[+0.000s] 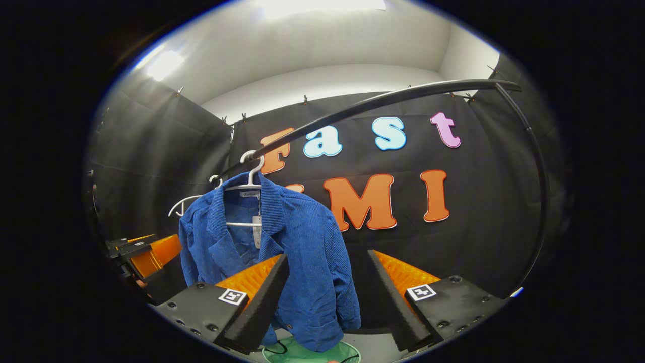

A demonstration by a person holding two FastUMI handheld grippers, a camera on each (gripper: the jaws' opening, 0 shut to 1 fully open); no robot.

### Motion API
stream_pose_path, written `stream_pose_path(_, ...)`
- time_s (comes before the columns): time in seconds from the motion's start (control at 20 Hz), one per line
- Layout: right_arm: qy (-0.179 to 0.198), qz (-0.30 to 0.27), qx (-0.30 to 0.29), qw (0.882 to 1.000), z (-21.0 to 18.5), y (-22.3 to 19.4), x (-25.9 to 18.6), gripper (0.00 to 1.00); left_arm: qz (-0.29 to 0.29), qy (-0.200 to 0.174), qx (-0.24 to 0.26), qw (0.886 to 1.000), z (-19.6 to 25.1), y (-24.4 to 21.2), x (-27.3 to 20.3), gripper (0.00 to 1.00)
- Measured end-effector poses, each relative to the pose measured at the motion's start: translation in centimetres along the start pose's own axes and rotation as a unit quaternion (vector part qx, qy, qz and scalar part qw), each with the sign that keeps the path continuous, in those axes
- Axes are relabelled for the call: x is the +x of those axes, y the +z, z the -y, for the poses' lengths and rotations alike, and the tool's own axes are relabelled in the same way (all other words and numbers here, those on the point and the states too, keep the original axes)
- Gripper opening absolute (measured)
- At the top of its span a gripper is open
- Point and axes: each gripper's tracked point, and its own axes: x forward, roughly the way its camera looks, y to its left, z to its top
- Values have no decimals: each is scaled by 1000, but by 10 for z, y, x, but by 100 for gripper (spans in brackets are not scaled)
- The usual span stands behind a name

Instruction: Grasp the clothes on the hanger with both hands and then place them into the laundry hamper below.

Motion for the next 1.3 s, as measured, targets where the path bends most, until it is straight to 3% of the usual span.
stream_pose_path(0.2, 15, 35, -4, 999, -13, 15, 14, 93, 8, 21, 6, 1000, -16, 8, -4, 95)
stream_pose_path(0.25, 28, 41, 2, 999, -19, 21, 20, 99, 7, 27, 5, 1000, -19, 9, -3, 94)
stream_pose_path(0.45, 60, 57, 12, 997, -33, 56, 49, 99, 1, 44, -9, 999, -33, 10, -9, 92)
stream_pose_path(0.55, 69, 51, -1, 996, -45, 57, 60, 99, -1, 50, -6, 999, -39, 10, -13, 95)
stream_pose_path(0.65, 78, 31, -11, 996, -62, 37, 71, 99, -4, 54, -1, 999, -43, 7, -16, 92)
stream_pose_path(0.85, 110, -29, 43, 993, -104, -24, 95, 100, -16, 67, 17, 997, -53, -6, -19, 95)
stream_pose_path(0.9, 105, -43, 45, 993, -106, -39, 104, 100, -19, 72, 23, 997, -56, -10, -19, 92)
stream_pose_path(0.95, 101, -52, 43, 993, -107, -52, 112, 99, -23, 76, 29, 996, -60, -14, -20, 95)
stream_pose_path(1.2, 74, -102, 49, 991, -116, -109, 152, 100, -30, 82, 40, 995, -67, -24, -13, 92)
stream_pose_path(1.3, 53, -114, 50, 991, -113, -129, 169, 100, -30, 84, 47, 995, -70, -26, -7, 95)
